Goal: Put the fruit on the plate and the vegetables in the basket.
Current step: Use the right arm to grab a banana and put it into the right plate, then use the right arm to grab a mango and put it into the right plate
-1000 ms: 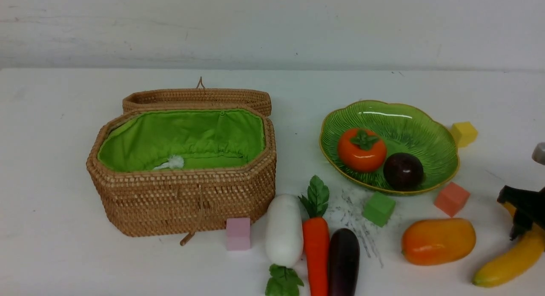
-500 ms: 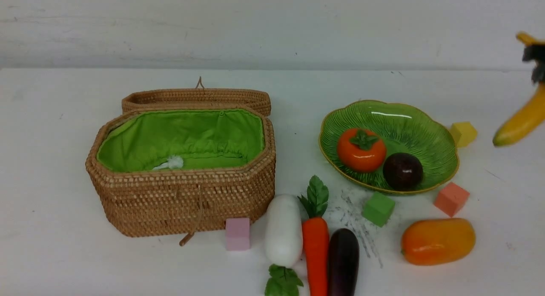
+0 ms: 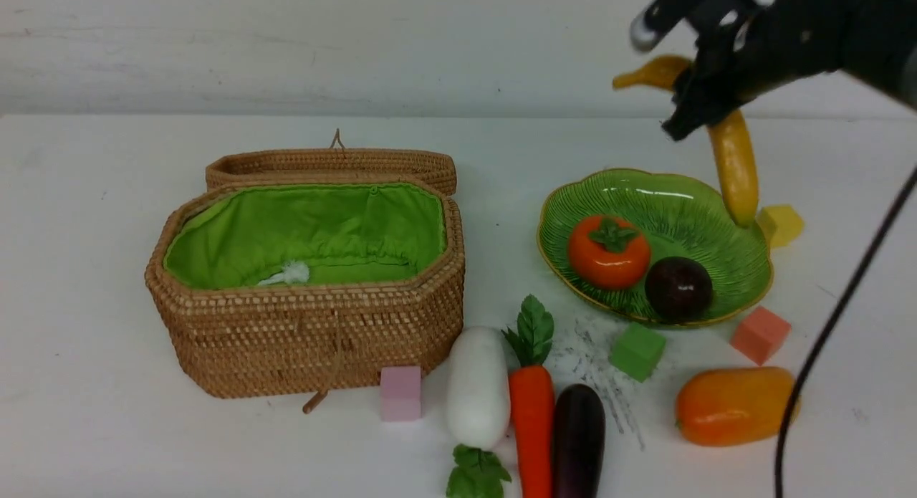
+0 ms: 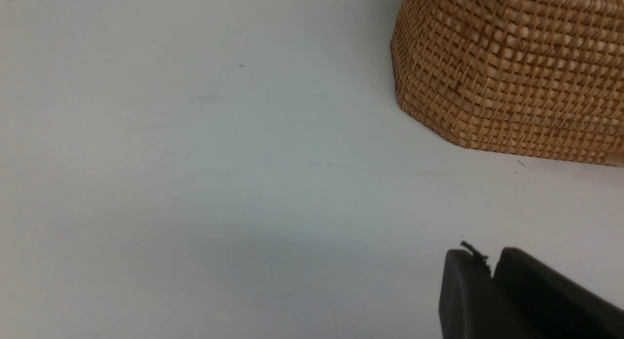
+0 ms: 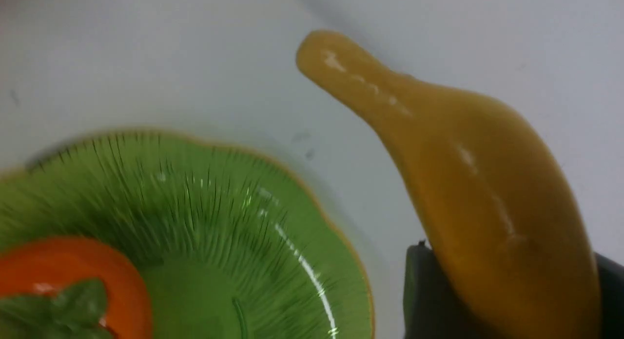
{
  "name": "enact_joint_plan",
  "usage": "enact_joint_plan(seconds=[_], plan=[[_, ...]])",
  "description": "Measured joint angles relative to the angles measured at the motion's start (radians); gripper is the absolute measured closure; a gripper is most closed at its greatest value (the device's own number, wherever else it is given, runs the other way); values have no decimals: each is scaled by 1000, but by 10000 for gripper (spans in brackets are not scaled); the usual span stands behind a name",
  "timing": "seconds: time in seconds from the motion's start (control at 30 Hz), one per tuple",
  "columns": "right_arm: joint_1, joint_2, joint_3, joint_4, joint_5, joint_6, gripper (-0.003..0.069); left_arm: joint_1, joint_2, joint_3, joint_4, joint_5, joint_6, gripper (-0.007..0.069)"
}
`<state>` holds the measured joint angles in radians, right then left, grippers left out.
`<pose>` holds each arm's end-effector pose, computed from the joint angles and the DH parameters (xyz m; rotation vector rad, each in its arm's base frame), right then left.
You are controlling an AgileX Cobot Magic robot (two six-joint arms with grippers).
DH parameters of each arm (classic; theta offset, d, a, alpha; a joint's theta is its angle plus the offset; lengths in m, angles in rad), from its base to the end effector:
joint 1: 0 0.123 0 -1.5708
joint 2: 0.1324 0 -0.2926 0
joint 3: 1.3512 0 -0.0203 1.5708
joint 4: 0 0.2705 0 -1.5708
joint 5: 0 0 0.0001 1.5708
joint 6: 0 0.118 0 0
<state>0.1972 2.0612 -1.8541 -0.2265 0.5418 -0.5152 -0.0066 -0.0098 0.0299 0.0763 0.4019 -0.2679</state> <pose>0.5272 0.0914 0.2774 -0.9263 2.0475 -0.4087 0.0896 0.0029 0.1584 -0.2019 1.8952 -0.1100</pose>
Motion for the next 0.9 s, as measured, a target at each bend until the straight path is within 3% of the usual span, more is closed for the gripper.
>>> enact_joint_plan(seconds=[0.13, 0.37, 0.47, 0.6, 0.67, 0.8, 0.9], plan=[[8, 139, 0, -152, -43, 34, 325, 0, 0, 0, 0, 0, 0, 545], [14, 186, -1, -229, -90, 159, 317, 0, 0, 0, 16, -1, 0, 545], [19, 186, -5, -241, -96, 186, 235, 0, 0, 0, 35, -1, 0, 545], [21, 181, -5, -241, -67, 269, 36, 0, 0, 0, 39, -1, 0, 540], [21, 160, -5, -241, -17, 325, -8, 0, 0, 1, 42, -1, 0, 536], [21, 72, -5, -238, 139, 430, -4, 0, 0, 1, 42, -1, 0, 531], [20, -40, -5, -199, 286, 473, 48, 0, 0, 1, 42, -1, 0, 529]])
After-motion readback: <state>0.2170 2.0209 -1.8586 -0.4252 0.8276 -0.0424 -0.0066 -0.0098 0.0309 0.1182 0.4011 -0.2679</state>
